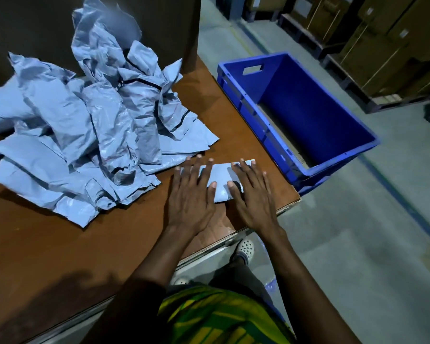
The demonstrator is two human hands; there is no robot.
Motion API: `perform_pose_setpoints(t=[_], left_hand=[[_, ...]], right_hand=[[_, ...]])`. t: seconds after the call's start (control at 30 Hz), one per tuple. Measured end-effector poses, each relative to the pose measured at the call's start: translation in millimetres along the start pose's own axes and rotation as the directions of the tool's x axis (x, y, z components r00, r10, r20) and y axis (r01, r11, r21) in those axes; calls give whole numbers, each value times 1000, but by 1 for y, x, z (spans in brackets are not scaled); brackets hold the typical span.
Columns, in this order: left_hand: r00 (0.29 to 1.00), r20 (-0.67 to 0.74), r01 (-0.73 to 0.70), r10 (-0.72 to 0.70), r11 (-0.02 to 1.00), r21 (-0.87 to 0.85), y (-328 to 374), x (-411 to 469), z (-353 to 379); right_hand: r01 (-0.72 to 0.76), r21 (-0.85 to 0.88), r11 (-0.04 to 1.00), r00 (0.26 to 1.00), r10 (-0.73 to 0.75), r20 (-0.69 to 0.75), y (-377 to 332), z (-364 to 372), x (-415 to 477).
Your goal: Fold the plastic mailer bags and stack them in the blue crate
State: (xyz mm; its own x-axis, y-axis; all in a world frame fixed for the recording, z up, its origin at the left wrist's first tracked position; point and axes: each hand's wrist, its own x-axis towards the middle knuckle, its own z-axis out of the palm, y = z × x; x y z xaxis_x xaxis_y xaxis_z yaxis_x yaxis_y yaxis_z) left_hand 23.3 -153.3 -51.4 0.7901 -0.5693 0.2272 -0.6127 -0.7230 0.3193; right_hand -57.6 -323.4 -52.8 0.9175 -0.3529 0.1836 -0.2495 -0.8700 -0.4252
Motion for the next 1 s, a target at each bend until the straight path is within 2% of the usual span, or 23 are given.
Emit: perform_pose_setpoints(t=[0.1,0.3,0.43,0.57,0.7,0.9,1.0], left_hand=[[998,38,-56,53,995,87,4,-3,16],[999,35,-32,28,990,137,1,-5,24],[1000,21,-4,1,987,161,1,-6,23],[999,1,33,-34,993,114,4,-11,12],[982,-177,-58,73,995,85,5,-27,0],[997,-72,-17,19,1000,22,-1,-28,-3],[989,-130,-75,74,997,2,-3,-27,-13]], right_hand=[[-16,37,999,1000,16,8,1,4,-10],[-15,87,996,1000,13,24,5,3,-20],[91,139,986,996,-90,-12,10,-7,-23],[126,157,980,992,-122,-30,18,-12,-29],[145,68,987,988,-141,-59,25,-9,-30],[181,53,982,982,-177,-66,26,-15,-27],[219,32,975,974,-216,-73,22,-20,-26]])
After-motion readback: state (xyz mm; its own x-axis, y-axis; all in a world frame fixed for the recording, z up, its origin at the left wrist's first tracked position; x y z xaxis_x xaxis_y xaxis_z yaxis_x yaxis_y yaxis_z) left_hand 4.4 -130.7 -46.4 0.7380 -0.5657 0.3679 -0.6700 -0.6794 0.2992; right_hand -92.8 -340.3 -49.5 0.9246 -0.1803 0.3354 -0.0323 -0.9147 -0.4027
